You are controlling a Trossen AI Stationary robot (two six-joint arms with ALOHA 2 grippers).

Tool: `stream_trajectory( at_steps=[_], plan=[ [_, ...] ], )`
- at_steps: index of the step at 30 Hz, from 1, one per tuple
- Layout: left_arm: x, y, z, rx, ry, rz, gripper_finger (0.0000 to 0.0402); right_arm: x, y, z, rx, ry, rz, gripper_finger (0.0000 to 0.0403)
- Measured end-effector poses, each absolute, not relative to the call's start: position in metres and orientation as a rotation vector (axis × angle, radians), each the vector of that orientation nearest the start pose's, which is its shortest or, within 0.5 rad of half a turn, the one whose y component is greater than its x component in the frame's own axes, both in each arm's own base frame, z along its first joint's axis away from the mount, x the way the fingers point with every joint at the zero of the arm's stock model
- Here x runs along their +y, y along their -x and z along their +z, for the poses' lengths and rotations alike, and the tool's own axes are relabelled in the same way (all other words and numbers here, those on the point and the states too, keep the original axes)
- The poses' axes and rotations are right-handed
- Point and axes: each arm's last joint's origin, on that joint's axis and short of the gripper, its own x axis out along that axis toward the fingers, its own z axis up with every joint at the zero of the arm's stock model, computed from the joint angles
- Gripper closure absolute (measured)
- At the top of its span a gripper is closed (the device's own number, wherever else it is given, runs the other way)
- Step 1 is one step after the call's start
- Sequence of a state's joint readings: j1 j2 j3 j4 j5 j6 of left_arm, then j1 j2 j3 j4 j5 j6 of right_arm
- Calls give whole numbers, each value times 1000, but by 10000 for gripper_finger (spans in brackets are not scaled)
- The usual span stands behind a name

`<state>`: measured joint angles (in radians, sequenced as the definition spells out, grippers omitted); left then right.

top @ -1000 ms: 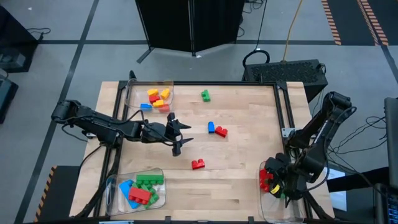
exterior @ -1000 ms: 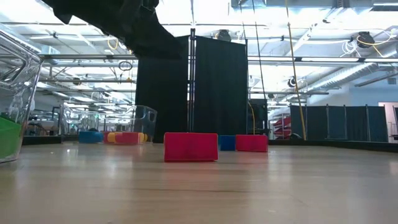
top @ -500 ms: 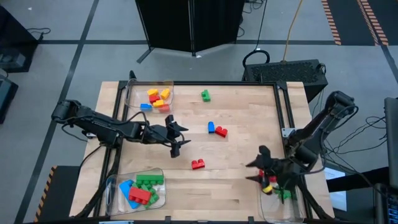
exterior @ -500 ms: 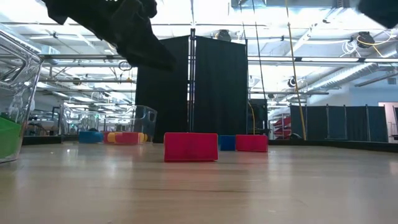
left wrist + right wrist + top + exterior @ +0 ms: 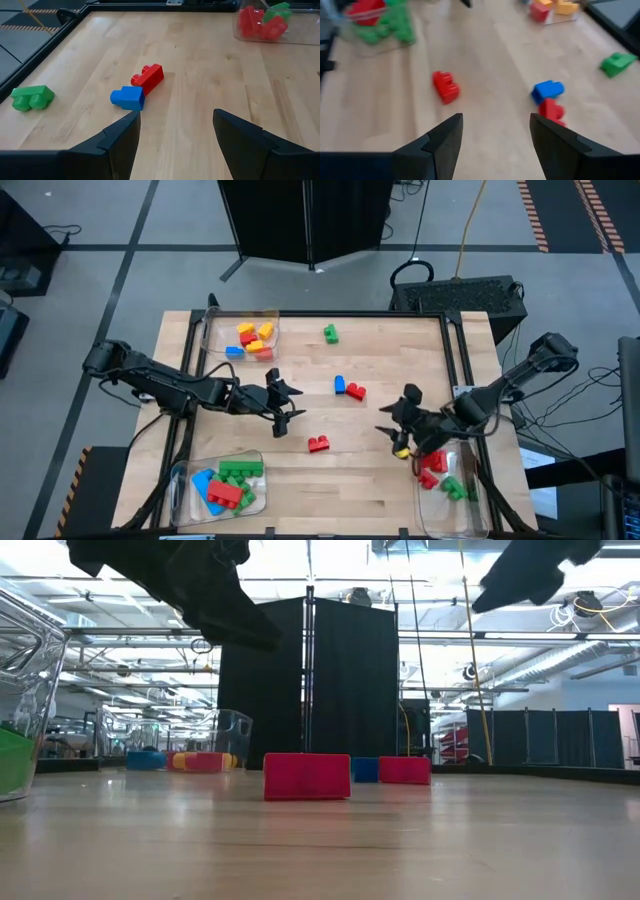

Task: Sort blocks by size
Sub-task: Put the two-stud red game piece into the bottom right transparent bin

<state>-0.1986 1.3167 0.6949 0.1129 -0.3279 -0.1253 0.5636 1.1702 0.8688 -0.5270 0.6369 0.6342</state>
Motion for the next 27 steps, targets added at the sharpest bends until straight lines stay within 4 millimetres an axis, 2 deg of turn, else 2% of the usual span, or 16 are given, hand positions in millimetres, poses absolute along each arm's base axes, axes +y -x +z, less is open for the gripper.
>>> stream_trajectory(
  at_steps=[9, 18, 22, 27],
  plan=[
    [-46, -267, 219, 482, -11, 155, 151, 78, -239, 245, 669, -61, -414, 186],
    [-53, -266, 217, 485, -29, 157, 151, 41, -274, 214, 714, -112, -587, 186],
    [-54, -268, 215, 483, -34, 168, 151, 31, -283, 206, 718, -83, -606, 186],
    [-56, -275, 202, 509, -42, 164, 151, 22, -287, 198, 763, -41, -624, 186]
  ],
)
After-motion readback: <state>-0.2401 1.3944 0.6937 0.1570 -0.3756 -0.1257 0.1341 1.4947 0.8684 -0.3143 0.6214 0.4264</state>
